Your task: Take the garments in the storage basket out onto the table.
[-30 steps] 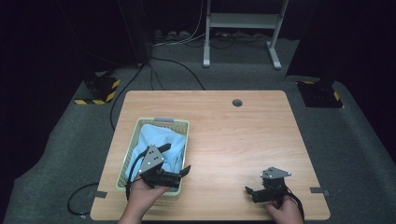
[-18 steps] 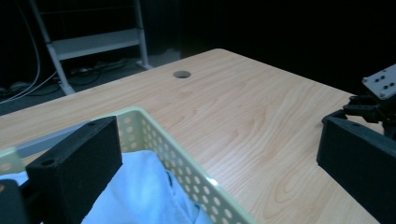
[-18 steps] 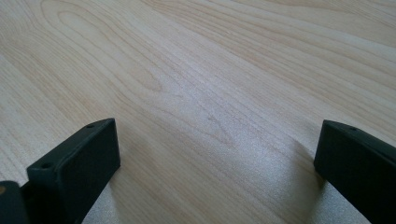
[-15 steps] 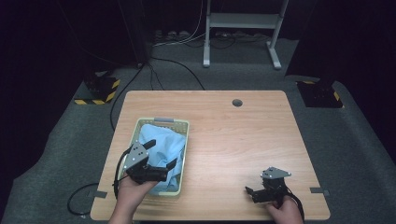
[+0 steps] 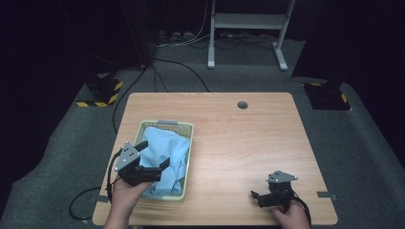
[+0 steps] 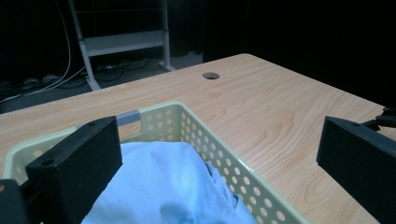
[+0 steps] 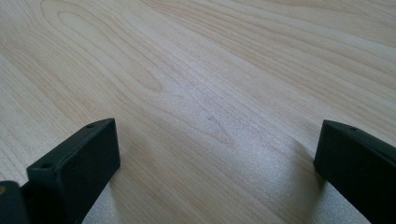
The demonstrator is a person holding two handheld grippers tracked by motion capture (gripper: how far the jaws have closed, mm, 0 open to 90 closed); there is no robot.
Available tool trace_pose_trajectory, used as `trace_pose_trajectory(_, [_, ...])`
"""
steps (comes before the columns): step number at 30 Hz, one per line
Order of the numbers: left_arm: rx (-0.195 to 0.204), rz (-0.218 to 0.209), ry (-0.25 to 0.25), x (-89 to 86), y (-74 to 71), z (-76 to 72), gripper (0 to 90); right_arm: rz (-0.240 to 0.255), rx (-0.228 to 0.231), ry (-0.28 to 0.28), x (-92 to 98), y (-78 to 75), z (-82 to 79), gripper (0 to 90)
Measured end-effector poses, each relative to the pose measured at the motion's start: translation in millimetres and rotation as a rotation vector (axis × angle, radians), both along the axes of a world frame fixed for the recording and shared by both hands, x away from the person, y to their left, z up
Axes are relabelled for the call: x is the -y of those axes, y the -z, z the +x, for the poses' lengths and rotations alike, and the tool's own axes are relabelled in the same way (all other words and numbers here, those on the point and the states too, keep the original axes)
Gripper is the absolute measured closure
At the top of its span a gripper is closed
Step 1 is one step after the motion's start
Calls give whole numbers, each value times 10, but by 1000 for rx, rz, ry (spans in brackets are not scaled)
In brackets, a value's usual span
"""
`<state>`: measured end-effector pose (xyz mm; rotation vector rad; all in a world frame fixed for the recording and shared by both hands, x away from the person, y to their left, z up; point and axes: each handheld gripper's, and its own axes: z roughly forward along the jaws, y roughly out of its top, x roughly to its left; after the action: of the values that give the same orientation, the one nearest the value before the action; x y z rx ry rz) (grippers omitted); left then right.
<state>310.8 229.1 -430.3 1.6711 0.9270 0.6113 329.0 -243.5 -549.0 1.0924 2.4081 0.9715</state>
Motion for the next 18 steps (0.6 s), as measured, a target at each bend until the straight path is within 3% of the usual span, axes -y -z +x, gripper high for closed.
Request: trace_pose_trajectory(18, [-7, -40, -85, -299, 11, -8, 4, 0, 0, 0, 0, 0, 0, 0])
